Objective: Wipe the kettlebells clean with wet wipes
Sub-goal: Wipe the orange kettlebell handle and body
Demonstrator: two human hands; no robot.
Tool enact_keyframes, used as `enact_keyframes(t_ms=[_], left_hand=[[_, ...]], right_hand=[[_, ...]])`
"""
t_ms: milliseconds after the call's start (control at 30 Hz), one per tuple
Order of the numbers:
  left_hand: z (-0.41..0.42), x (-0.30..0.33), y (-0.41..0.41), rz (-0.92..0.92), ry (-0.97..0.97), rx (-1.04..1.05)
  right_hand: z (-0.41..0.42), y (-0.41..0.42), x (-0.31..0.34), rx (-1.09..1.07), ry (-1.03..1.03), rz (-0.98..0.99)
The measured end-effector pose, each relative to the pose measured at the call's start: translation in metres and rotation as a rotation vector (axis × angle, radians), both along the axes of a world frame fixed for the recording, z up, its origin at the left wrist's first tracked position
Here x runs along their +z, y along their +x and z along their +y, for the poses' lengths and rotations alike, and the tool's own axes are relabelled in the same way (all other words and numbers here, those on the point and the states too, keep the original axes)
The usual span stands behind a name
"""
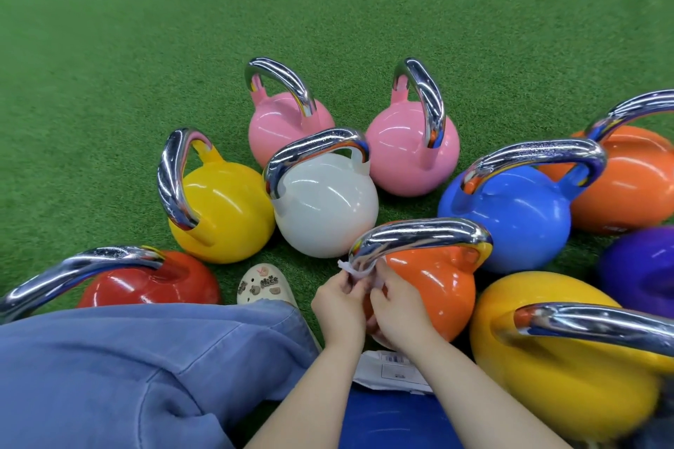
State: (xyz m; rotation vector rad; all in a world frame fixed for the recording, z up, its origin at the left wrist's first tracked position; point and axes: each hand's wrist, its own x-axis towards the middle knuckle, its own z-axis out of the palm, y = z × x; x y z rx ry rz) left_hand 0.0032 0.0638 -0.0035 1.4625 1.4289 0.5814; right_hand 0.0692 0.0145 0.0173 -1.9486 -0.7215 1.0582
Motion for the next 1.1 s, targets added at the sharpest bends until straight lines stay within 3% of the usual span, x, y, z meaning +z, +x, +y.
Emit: enact_keyframes(t_ms=[333,467,567,733,867,1100], left_hand=[[-0.008,0.001,0.004,0.213,0.029,-0.026],[-0.004,0.001,0.005,0.163,-0.019,-0.03],[-0.006,0.012,0.007,-0.001,-0.008,0.012],[-0.011,0.023,0.011,-0.101,0.102,0.043],[-0.014,0.038,0.016,-0.059,0.246,0.019],[-0.011,0.054,0.027,0.031,0.597,-0.301]], right_hand=[[-0.014,-0.02,-0.006,-0.087,0.096,0.021],[-0.012,-0.013,-0.005,-0.109,0.097,0.102],[-0.004,0.002,-0.001,-0.119,0.048,0.286],[-0.004,0.01,0.006,-0.148,0.108,0.447],[-0.008,0.008,0.022,-0.209,0.257,0.571],[-0.01,0.016,0.048,-0.444,0.49,0.895]])
